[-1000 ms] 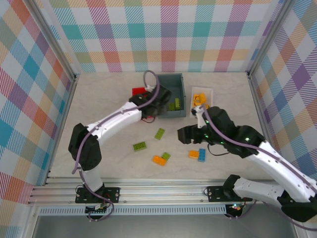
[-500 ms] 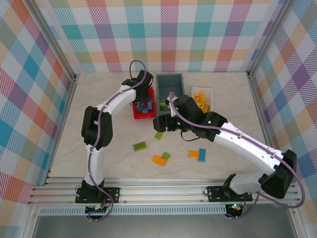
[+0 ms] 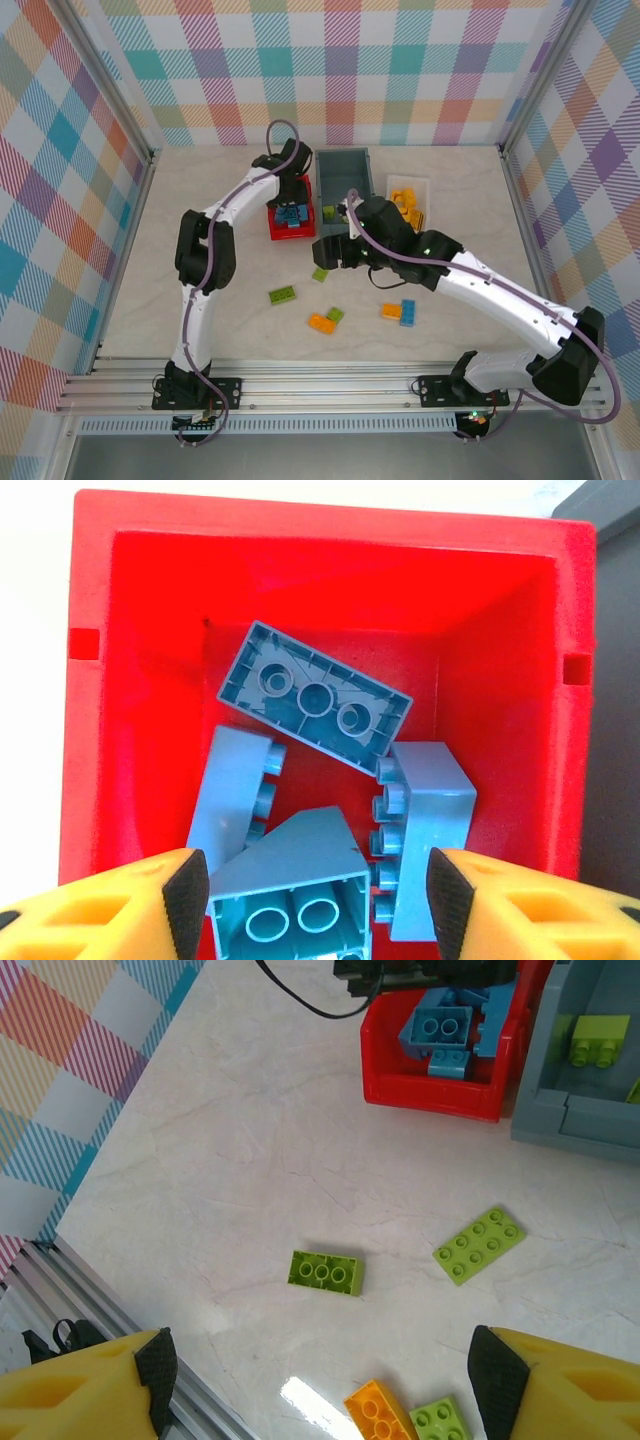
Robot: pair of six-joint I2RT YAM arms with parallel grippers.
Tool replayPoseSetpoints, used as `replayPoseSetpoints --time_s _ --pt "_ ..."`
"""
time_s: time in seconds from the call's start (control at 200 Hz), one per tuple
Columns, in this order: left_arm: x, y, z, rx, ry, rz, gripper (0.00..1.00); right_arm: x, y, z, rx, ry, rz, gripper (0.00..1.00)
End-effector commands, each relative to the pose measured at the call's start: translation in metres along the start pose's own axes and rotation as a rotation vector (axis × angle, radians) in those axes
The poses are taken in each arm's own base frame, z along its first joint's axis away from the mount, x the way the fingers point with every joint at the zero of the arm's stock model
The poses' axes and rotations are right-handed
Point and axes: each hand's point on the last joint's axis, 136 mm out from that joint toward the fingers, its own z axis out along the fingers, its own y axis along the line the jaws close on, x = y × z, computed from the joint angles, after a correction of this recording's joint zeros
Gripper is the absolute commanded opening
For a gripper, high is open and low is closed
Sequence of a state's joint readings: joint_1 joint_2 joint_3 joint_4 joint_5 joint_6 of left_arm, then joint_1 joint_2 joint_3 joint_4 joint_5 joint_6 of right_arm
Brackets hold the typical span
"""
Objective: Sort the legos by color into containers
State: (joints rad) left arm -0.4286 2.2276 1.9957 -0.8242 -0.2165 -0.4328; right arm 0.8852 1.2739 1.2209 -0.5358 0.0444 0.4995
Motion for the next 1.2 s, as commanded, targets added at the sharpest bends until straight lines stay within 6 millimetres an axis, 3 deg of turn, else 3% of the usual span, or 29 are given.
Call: replayPoseSetpoints --time_s 0.0,0.14,0.25,0.465,0.65,0.795,1.015,1.195 --pt "-0.026 0.004 -0.070 0.077 -0.088 -0.040 0.62 0.006 -0.006 -0.010 0.027 0.007 -0.044 0.79" --pt "-0.027 0.006 -0.133 0.157 -0.158 -0.078 0.62 0.033 -0.015 -0.010 0.040 0.106 -0.128 0.79" --pt "-0.010 0.013 -0.184 0.219 -0.205 -0.112 0.63 0.070 -0.018 -0.001 0.038 0.241 -0.212 0.78" --pt "0.076 0.048 -0.250 0.339 -0.183 -0.173 0.62 0.148 -0.001 0.028 0.029 0.506 -0.402 0.78" --pt "0.158 0.116 -0.276 0.349 -0.143 -0.281 0.63 0.179 0.001 0.057 0.044 0.643 -0.519 0.79" --pt "0.200 0.160 -0.291 0.330 -0.149 -0.349 0.63 0.184 -0.007 0.083 0.104 0.722 -0.611 0.80" --pt "0.233 0.207 -0.306 0.321 -0.213 -0.485 0.61 0.192 -0.026 0.115 0.195 0.808 -0.714 0.77" --pt "0.239 0.212 -0.309 0.322 -0.209 -0.495 0.61 0.196 -0.038 0.131 0.254 0.837 -0.757 0.74"
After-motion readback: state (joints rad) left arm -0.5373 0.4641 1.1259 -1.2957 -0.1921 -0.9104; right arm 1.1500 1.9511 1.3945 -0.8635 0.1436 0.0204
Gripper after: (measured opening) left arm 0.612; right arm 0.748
